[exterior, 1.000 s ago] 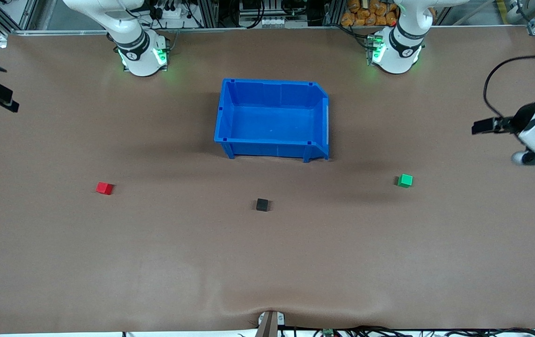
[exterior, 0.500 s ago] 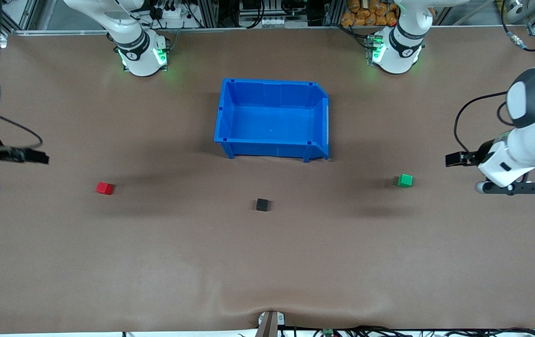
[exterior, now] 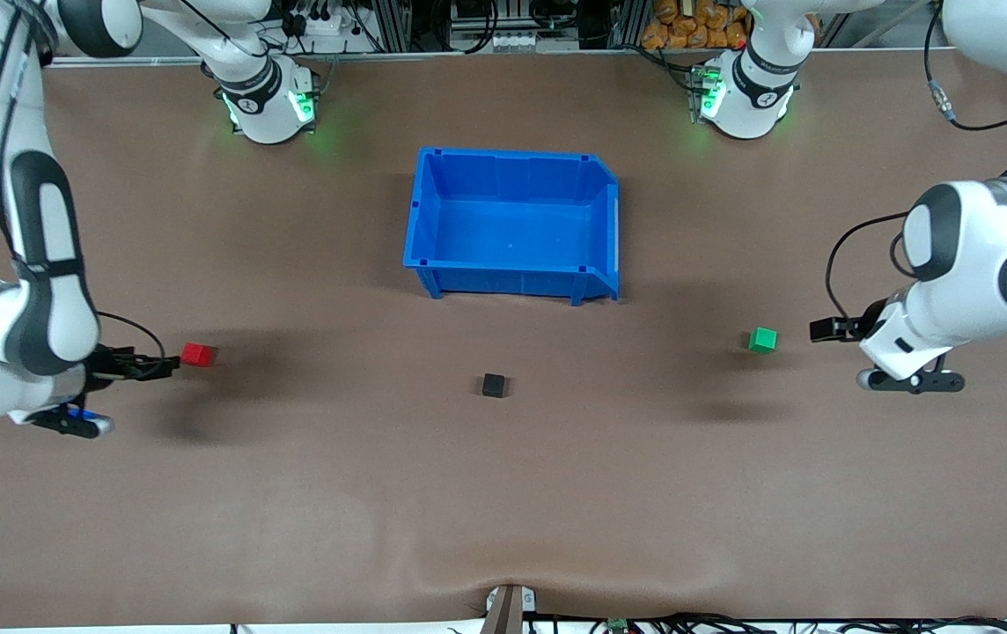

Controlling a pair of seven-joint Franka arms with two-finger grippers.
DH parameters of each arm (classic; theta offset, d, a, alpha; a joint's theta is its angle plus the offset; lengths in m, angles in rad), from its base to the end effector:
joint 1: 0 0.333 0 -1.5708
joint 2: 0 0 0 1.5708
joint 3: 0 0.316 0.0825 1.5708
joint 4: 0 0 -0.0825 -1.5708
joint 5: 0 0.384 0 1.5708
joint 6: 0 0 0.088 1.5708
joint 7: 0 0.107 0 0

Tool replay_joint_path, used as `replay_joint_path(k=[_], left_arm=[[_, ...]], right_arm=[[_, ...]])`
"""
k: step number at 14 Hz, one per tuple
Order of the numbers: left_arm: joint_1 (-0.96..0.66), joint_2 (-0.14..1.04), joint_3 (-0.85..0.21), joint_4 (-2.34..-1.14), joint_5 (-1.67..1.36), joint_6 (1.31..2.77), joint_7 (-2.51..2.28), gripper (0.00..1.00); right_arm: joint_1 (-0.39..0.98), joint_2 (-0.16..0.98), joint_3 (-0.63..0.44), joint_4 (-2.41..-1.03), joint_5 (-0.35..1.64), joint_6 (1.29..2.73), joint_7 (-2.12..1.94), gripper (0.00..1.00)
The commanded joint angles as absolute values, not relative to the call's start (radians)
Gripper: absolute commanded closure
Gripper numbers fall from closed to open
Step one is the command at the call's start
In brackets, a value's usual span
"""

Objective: Attach green and red cubes to black cube
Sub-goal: 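Reach the right gripper to the red cube while the left gripper reaches the green cube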

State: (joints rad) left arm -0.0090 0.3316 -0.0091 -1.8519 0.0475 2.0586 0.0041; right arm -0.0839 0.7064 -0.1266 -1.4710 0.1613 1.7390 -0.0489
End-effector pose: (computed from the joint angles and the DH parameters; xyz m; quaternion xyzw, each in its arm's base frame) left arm 0.6164 -0.0083 0.3345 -0.9976 0.0233 0.0622 0.0192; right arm 0.6561 -0.1128 0.2372 -0.9709 0.1031 0.2080 0.0589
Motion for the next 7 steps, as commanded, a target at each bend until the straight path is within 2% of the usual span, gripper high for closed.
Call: replay_joint_path(k=[1,4,5,6,7], left_arm=[[-0.014,0.327,-0.032,-1.960,0.038,2.191,-0.003,0.00],[-0.014,0.353,-0.072,-2.097,0.035,2.425,-0.026,0.00],[-0.014,0.376,-0.087,-2.111,0.035,2.474,-0.040,0.00],[-0.018,0.397,-0.100,-2.115,0.035,2.496,-0.060,0.00],[-0.026,0.419,-0.100,-2.117,0.040,2.503,-0.063,0.00]], right_arm=[[-0.090,0.715,-0.118,-1.529,0.178,1.836,-0.051,0.00],[-0.060,0.722,-0.118,-1.597,0.183,1.946,-0.049,0.00],[-0.058,0.733,-0.118,-1.598,0.183,1.944,-0.049,0.20],[-0.064,0.744,-0.118,-1.598,0.181,1.939,-0.051,0.48],[-0.066,0.750,-0.118,-1.600,0.181,1.930,-0.051,0.81]])
